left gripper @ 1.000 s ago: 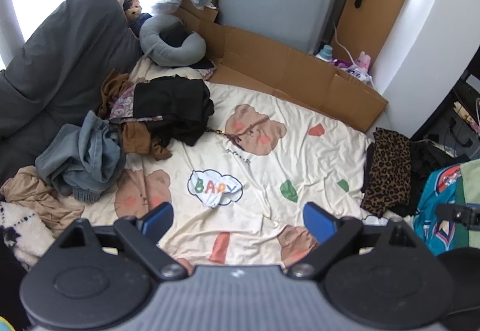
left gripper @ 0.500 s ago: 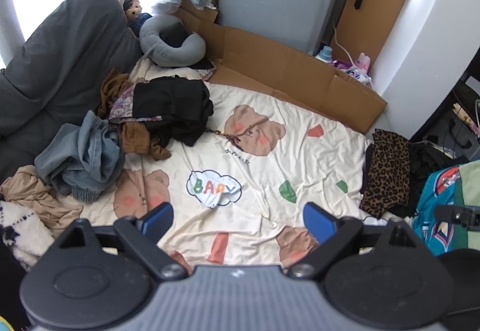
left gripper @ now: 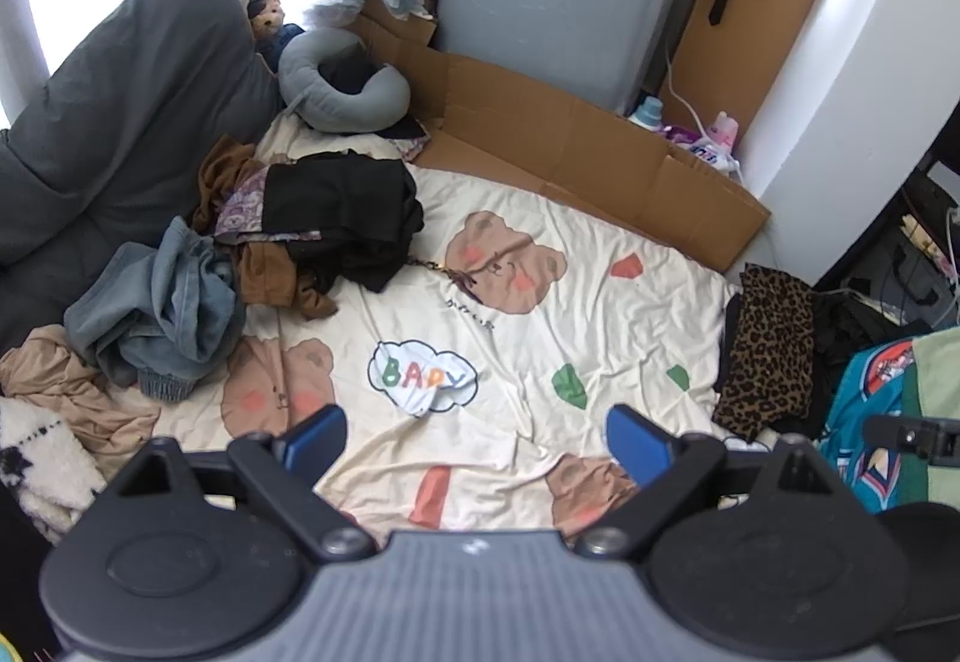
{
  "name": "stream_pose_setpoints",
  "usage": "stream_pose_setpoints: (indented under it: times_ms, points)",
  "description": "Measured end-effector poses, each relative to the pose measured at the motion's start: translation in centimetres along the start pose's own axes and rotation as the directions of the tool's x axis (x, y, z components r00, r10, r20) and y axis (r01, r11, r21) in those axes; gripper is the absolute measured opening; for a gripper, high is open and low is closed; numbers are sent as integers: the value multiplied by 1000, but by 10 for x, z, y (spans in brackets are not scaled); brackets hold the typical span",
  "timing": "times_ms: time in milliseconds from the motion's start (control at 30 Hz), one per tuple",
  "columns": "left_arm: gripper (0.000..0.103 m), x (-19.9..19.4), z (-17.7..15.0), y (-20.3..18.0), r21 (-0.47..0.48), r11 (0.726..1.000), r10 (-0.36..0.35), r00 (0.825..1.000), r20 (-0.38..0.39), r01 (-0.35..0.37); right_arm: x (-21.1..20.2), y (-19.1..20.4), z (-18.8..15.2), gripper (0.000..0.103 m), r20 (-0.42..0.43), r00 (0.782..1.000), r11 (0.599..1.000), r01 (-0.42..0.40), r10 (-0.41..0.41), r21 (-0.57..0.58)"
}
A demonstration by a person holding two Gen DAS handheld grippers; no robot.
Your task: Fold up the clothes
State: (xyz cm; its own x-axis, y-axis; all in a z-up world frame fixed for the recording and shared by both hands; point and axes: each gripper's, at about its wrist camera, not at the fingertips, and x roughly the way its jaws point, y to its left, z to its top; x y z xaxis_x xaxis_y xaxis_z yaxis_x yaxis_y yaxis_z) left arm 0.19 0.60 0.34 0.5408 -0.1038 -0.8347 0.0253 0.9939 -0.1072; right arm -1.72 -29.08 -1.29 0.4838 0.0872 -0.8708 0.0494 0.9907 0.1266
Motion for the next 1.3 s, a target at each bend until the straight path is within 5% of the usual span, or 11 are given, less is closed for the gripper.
stream_pose_setpoints:
  times_ms: [1300]
  points:
    - [95, 0, -6, -1, 9, 1000, -6, 1000, 0, 6, 1, 4, -2, 102, 3, 1000, 999, 29, -29, -19]
